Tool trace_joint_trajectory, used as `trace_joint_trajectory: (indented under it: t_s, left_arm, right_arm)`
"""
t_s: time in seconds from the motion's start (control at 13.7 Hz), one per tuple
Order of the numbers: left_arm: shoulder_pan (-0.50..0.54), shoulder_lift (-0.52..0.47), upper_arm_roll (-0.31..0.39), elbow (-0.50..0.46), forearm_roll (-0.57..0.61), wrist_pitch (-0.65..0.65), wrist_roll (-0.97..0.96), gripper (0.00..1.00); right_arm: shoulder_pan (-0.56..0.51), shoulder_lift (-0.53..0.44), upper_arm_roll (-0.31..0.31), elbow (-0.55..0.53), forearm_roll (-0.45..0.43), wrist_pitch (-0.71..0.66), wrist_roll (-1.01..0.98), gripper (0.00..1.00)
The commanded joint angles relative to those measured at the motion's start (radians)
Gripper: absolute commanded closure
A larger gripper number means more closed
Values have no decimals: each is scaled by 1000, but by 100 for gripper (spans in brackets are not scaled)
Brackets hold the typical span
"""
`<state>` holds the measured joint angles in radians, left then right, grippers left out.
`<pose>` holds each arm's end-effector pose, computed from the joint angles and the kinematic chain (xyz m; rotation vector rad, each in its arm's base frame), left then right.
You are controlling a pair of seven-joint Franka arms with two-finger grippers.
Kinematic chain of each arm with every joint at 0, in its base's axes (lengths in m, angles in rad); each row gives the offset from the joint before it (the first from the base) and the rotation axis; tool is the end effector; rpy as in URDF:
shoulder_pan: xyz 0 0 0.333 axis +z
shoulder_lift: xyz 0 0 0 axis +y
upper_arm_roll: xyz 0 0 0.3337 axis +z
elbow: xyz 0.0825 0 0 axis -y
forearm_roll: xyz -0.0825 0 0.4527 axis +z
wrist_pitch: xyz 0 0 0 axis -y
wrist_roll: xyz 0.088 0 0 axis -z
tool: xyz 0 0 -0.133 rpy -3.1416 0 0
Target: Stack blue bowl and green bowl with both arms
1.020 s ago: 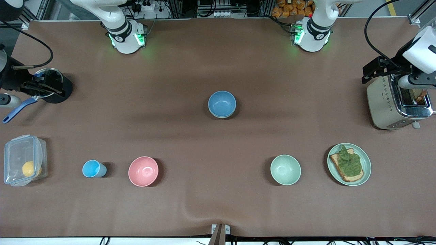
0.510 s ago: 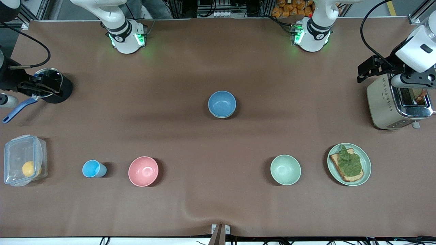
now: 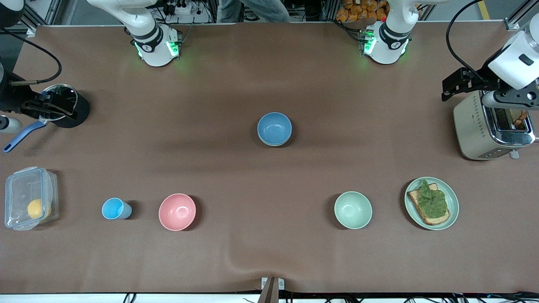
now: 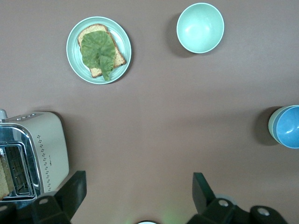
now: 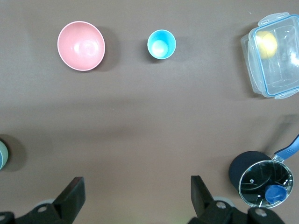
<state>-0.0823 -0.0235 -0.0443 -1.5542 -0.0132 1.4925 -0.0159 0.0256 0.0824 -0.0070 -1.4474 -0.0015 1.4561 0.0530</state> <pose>0.6014 -0.0787 0.6329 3.1267 -0.1744 -0.0611 0.6365 0.0118 0.6206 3.1343 -0.0541 -0.1154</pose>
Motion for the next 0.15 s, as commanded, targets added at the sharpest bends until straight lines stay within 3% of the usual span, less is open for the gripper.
trace_joint_trajectory:
  t_s: [0.0,0.07]
  left_arm:
    - [4,-9,1,5,-11,-17,36,0]
    - [4,-9,1,5,-11,-20,36,0]
  right_arm:
    - [-7,-6,5,12,-9,-16,-12,0]
    - [-9,-6,5,12,-9,-16,-12,0]
